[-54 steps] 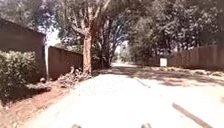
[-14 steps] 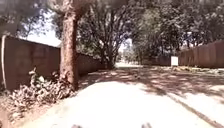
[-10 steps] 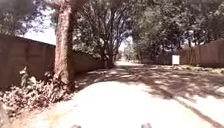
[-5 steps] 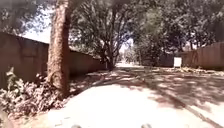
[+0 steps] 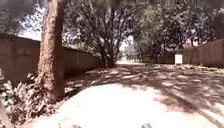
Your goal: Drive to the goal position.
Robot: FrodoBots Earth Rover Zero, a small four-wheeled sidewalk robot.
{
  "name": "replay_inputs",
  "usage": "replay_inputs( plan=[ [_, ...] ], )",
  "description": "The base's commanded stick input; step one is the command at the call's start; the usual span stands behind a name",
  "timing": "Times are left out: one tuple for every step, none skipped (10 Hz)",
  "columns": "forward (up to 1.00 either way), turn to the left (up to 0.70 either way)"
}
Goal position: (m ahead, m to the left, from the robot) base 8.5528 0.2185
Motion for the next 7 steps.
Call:
replay_inputs(
  plan=[
    [0.7,0.0],
    [0.7,-0.02],
    [0.7,-0.1],
    [0.7,-0.18],
    [0.7,-0.27],
    [0.7,-0.35],
    [0.7,-0.18]
  ],
)
